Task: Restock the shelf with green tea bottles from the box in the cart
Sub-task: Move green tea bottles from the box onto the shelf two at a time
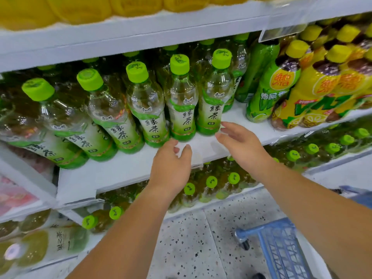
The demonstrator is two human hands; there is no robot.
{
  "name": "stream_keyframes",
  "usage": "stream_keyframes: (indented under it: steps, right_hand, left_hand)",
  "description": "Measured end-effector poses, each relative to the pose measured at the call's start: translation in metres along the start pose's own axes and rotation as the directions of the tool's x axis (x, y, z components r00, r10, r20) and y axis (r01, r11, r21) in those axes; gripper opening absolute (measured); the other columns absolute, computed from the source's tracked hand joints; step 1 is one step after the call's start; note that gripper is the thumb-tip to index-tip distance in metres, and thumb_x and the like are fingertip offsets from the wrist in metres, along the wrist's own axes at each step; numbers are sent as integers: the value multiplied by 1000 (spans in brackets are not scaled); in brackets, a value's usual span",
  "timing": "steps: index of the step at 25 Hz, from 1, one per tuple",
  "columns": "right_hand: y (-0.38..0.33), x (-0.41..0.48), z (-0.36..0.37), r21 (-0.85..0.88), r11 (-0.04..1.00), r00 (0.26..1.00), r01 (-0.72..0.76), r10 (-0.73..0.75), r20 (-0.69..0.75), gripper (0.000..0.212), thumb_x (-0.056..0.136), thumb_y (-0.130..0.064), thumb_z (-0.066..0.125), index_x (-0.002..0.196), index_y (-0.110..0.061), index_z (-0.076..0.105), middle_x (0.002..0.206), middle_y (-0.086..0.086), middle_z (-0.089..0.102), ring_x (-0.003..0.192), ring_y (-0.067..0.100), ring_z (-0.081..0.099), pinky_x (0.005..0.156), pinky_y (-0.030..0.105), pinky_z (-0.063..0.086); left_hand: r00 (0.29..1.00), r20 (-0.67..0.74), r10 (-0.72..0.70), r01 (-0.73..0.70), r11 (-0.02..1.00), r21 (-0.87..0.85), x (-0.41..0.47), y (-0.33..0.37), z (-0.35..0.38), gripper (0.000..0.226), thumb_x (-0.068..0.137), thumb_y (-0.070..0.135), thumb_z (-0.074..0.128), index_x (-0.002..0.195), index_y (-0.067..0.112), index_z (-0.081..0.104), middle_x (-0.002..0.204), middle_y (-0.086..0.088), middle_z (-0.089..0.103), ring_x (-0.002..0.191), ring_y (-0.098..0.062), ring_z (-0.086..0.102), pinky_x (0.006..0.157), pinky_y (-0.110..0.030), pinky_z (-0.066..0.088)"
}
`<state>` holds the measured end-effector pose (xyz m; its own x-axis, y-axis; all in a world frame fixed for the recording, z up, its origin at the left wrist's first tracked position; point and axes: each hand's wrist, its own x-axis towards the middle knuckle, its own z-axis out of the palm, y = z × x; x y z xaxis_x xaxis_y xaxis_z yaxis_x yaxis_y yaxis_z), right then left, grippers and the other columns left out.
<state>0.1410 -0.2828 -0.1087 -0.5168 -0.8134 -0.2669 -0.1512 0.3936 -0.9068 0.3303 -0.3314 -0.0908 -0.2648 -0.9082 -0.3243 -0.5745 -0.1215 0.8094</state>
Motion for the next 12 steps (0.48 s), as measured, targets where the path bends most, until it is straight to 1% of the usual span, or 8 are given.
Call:
stream_keyframes:
  steps: [2, 4, 6, 8, 11, 12]
  right_hand:
    - [-5, -27, -1, 35, 997, 998, -64, 64, 1, 42, 93, -38, 67, 134, -32, 61, 130, -10, 63, 121, 11, 58, 98, 27, 44]
    - [-10, -60, 2, 32, 992, 993, -120, 120, 5, 42, 94, -42, 65, 135, -31, 60, 128, -11, 63, 118, 10, 59, 90, 25, 43]
    - [-17, -92, 3, -2, 984, 984, -177, 177, -6, 44, 97, -43, 60, 137, -27, 59, 127, -11, 60, 119, 11, 56, 93, 27, 41]
    - [-25, -124, 0, -55, 966, 968, -252, 252, -13, 48, 98, -44, 58, 141, -22, 55, 130, -7, 58, 118, 13, 55, 96, 30, 41]
    - [-36, -170, -7, -48, 941, 942, -336, 334, -36, 53, 97, -49, 58, 143, -23, 51, 140, -2, 54, 121, 17, 54, 104, 38, 43]
    - [-40, -188, -11, -30, 931, 930, -365, 363, -54, 54, 97, -49, 57, 144, -23, 50, 142, -2, 53, 124, 18, 53, 106, 41, 44]
  left_hand:
    - [991, 129, -22, 24, 1000, -12, -17, 3, -8, 59, 100, 53, 48, 152, 25, 38, 139, 6, 51, 114, -12, 51, 90, -28, 36]
    - [978, 208, -29, 32, 999, -12, -37, 3, -18, 61, 99, 57, 45, 151, 27, 36, 139, 9, 47, 116, -11, 49, 93, -31, 38]
    - [955, 295, -21, 13, 999, 30, -57, 4, -32, 60, 100, 59, 42, 151, 28, 36, 135, 12, 44, 116, -10, 45, 97, -34, 37]
    - [917, 394, -56, 30, 997, 70, -80, 7, -48, 62, 99, 63, 39, 150, 28, 37, 132, 13, 44, 118, -11, 45, 97, -36, 37]
    - [880, 466, -91, 70, 996, 62, -115, 9, -69, 70, 95, 69, 38, 153, 30, 34, 146, 11, 43, 128, -13, 44, 102, -39, 37]
    - [878, 471, -92, 76, 996, 54, -128, 13, -75, 69, 95, 69, 37, 152, 30, 35, 146, 11, 43, 130, -13, 43, 102, -39, 36]
